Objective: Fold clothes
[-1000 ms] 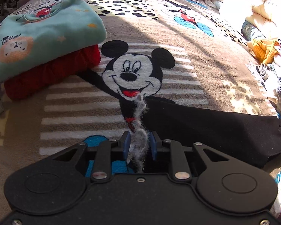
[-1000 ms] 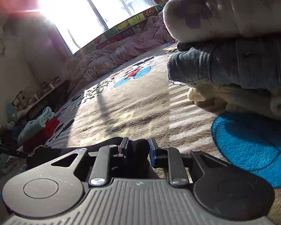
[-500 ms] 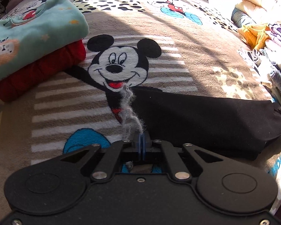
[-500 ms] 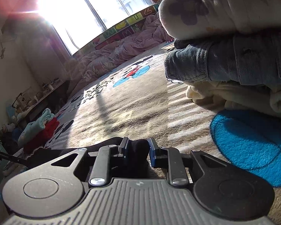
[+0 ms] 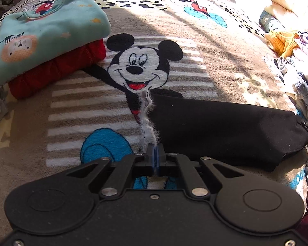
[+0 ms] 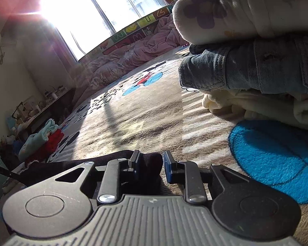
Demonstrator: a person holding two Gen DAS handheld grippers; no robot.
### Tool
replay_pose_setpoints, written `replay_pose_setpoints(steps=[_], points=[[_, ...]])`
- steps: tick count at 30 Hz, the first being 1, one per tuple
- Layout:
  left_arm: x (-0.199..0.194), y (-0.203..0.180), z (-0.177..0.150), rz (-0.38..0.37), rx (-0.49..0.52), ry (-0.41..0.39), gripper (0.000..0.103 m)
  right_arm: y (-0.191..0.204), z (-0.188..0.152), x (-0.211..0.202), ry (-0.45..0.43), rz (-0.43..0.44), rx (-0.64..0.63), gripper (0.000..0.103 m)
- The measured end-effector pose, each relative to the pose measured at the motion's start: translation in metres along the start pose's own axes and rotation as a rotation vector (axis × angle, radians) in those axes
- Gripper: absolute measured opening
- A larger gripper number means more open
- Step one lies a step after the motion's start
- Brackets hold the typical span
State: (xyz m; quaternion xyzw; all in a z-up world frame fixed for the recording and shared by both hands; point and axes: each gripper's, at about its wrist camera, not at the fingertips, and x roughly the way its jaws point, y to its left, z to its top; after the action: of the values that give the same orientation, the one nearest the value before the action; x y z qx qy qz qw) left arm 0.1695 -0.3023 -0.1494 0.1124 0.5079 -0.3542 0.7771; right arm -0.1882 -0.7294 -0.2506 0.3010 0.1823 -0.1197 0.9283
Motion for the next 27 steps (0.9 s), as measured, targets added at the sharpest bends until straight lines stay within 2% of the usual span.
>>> replay_pose_setpoints(steps=[4,5,8,9,11,14,16,17,19,21,24,26,27], points=[[0.004,-0.003,-0.001,0.021,0.024,-0.009,0.0,0.0,0.0,0.001,0.004,-0.009,0.0,0.028],[0.009,-0.005,-0.002,0.047,0.035,-0.003,0.0,0.0,0.0,0.001,0.005,-0.011,0.0,0.029],[0.028,-0.014,-0.009,0.207,0.127,0.019,0.002,0.0,0.0,0.001,0.006,-0.033,0.004,0.036],[0.029,-0.016,-0.011,0.233,0.154,0.011,0.002,0.001,0.0,0.0,0.003,-0.037,0.002,0.043],[0.018,-0.022,-0.009,0.258,0.207,-0.044,0.002,0.003,0.001,-0.006,-0.012,-0.033,-0.006,0.044],[-0.003,-0.048,-0.008,0.222,0.346,-0.15,0.002,0.01,0.004,-0.022,-0.067,-0.03,-0.042,0.044],[-0.01,-0.077,-0.015,0.145,0.487,-0.202,0.008,0.017,0.006,-0.035,-0.115,-0.041,-0.081,0.044],[-0.009,-0.093,-0.022,0.122,0.576,-0.216,0.009,0.025,0.006,-0.042,-0.139,-0.052,-0.126,0.044],[-0.002,-0.122,-0.041,0.119,0.774,-0.228,0.011,0.055,0.001,-0.055,-0.189,-0.062,-0.313,0.044],[0.01,-0.14,-0.059,0.143,0.939,-0.224,0.011,0.092,-0.012,-0.061,-0.187,0.018,-0.498,0.044],[0.03,-0.148,-0.08,0.262,1.133,-0.251,0.011,0.146,-0.043,-0.055,-0.126,0.122,-0.756,0.042],[0.039,-0.15,-0.092,0.309,1.251,-0.272,0.011,0.18,-0.074,-0.04,-0.056,0.13,-0.954,0.042],[0.042,-0.15,-0.096,0.318,1.286,-0.273,0.011,0.188,-0.084,-0.032,-0.031,0.122,-1.008,0.041]])
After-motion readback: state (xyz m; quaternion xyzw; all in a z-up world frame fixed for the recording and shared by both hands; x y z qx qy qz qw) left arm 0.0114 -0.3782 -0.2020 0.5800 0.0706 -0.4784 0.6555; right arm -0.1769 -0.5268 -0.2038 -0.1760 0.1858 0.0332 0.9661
